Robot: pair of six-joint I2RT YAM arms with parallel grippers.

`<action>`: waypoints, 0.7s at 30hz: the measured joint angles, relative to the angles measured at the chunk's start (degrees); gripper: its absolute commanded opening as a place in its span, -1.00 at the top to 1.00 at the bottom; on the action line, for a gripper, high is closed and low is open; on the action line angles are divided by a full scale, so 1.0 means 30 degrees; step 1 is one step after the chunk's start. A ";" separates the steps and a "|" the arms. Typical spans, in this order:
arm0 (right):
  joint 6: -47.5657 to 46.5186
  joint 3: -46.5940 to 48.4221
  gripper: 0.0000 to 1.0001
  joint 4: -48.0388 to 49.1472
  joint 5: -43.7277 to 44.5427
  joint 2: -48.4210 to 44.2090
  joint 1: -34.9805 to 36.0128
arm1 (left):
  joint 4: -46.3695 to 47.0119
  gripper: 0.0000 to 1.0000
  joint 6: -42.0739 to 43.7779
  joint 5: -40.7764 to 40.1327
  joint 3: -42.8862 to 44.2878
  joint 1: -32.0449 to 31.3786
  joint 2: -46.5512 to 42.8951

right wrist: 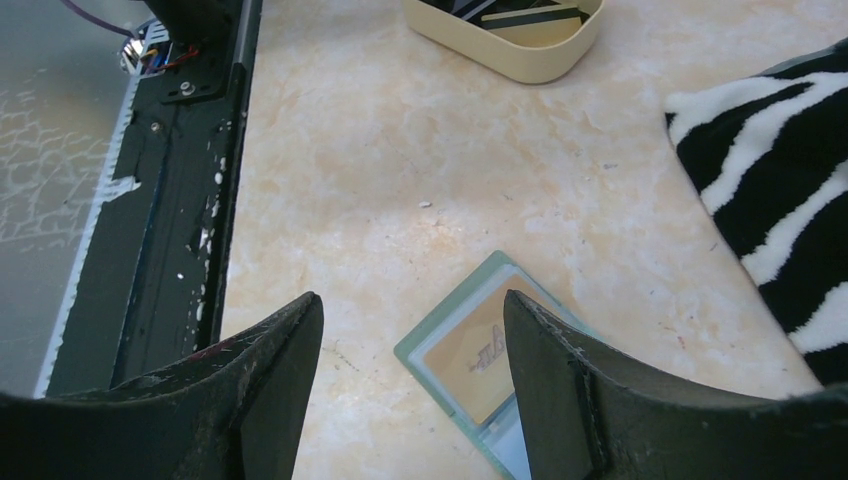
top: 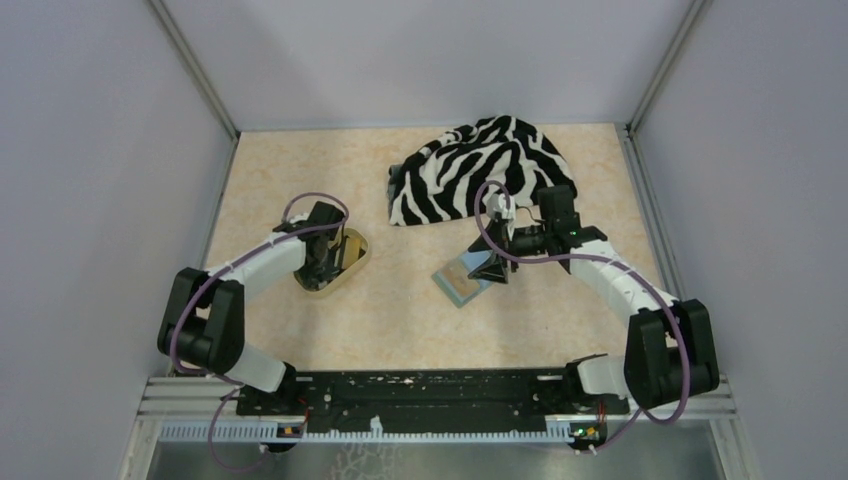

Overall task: Put the credit cards into the card holder
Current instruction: Move the storage box to the center of the board.

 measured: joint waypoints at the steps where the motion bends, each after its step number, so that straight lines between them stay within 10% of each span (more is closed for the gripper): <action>1: -0.0087 0.0015 -0.32 -0.0160 -0.0007 0.0095 0.0087 | 0.0015 0.34 0.0226 0.0051 0.0000 0.0007 0.0015; 21: -0.0780 0.0503 -0.32 -0.1406 -0.0073 0.0947 0.0583 | 0.2033 0.48 0.8663 0.6404 0.2499 0.0335 0.2506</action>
